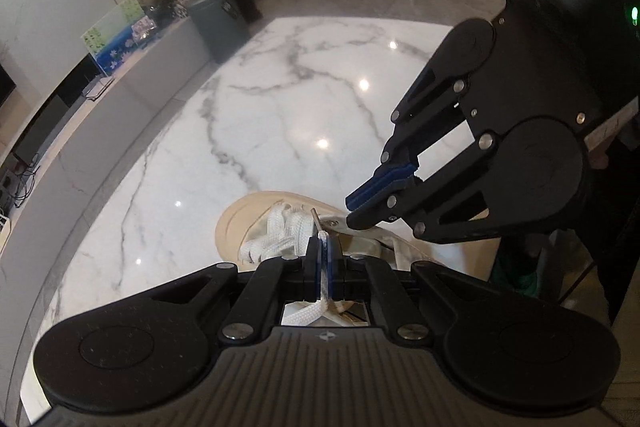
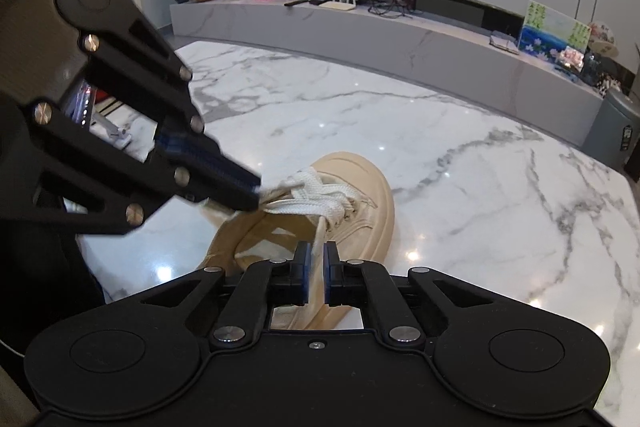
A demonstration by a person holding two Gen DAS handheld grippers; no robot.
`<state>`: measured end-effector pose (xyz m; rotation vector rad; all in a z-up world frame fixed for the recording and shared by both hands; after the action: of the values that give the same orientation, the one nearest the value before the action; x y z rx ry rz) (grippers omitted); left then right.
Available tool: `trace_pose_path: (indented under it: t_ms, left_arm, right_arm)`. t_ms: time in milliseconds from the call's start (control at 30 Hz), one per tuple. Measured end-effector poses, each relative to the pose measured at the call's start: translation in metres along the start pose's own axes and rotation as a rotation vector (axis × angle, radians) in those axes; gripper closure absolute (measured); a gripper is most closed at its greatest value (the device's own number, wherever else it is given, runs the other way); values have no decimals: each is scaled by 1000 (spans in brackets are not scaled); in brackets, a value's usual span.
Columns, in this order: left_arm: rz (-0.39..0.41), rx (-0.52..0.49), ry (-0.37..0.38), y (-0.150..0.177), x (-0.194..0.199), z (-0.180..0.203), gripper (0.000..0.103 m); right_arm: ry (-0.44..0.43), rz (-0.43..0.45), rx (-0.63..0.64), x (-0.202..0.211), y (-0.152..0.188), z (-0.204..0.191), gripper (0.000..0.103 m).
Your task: Lace up shoes with both hands
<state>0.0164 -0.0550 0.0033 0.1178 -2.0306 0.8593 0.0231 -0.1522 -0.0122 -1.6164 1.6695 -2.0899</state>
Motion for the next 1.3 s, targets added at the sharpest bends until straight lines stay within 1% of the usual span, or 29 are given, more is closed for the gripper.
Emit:
trace_pose_path:
  t_ms: [233,367,600,967,1167,1300]
  left_arm:
    - [-43,-58,29,0,-14,8,101]
    - [-63,-73,47,-1,-19,9,101]
    - [-83,-101,57,-3,-25,10,101]
    - [-75,-101,51,-8,-30,11,101]
    - [-68,-91,36,-10,-33,7,101]
    - [-62,-90,35,-9,-33,6,101]
  right_arm:
    - [2,2,-27,2,3,5,100]
    - [6,1,-35,2,5,9,100]
    - [1,6,-35,3,5,10,100]
    - [-2,4,-15,5,3,9,100]
    - [-13,1,26,13,1,8,100]
    - [-13,-43,143,12,1,6,100]
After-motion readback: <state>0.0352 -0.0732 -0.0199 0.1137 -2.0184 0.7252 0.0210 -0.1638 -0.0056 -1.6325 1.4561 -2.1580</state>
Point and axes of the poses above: each gripper's, at about its wrist camera, not at the fingertips, and x roughly against the way its jaws point, z to its right, y to its underside, the point moved 2 cm from there along -x, roughly the way its jaws point, and after that the axes turned 6 degrees about -y, right-handed, at the moved point
